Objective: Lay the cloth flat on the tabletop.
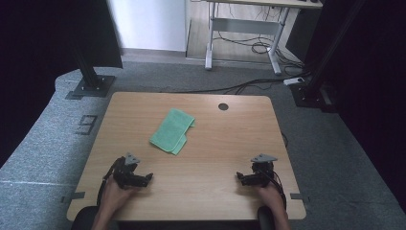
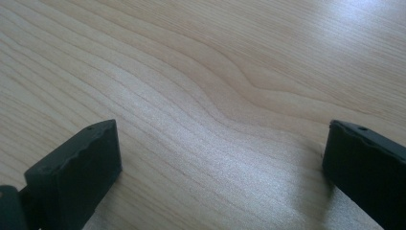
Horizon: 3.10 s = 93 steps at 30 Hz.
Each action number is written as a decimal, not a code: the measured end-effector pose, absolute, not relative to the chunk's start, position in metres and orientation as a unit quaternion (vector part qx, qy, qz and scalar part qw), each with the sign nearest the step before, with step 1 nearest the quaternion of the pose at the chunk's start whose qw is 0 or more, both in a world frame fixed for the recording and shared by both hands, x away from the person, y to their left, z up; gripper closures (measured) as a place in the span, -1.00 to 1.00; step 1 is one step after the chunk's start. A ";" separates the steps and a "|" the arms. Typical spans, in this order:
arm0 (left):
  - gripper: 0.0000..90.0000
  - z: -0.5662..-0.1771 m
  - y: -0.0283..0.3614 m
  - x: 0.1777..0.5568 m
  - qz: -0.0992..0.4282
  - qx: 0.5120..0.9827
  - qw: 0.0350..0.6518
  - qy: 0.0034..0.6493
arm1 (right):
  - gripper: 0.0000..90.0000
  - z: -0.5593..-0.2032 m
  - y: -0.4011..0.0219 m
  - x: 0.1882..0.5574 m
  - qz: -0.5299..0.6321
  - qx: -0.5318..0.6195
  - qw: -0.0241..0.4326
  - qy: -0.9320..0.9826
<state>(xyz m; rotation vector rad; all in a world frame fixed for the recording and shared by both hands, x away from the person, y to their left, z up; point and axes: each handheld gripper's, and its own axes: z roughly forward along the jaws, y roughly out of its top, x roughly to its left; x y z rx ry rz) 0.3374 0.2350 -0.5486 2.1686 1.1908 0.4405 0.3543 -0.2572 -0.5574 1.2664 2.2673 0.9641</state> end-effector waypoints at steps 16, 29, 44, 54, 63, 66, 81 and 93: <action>-1.00 -0.549 0.233 0.339 0.167 0.820 0.309 0.452 | -1.00 -0.557 -0.257 0.354 0.343 0.447 0.184 0.806; -0.87 -0.546 0.233 0.339 0.164 0.824 0.312 0.445 | -1.00 -0.557 -0.257 0.354 0.343 0.445 0.183 0.807; -0.26 -0.531 0.227 0.346 0.150 0.825 0.343 0.424 | -1.00 -0.557 -0.257 0.354 0.344 0.445 0.182 0.807; 0.18 -0.517 0.203 0.364 0.121 0.829 0.374 0.397 | -1.00 -0.557 -0.257 0.354 0.344 0.445 0.182 0.807; 0.43 -0.507 0.176 0.391 0.126 0.834 0.375 0.385 | -1.00 -0.557 -0.257 0.354 0.344 0.445 0.182 0.807; 0.46 -0.505 0.170 0.401 0.128 0.835 0.373 0.383 | -1.00 -0.557 -0.257 0.354 0.344 0.445 0.182 0.807; 0.59 -0.527 0.154 0.428 0.118 0.852 0.331 0.389 | -1.00 -0.557 -0.257 0.354 0.344 0.445 0.182 0.807; 0.99 -0.530 0.144 0.427 0.089 0.862 0.333 0.372 | -1.00 -0.557 -0.257 0.354 0.344 0.445 0.182 0.807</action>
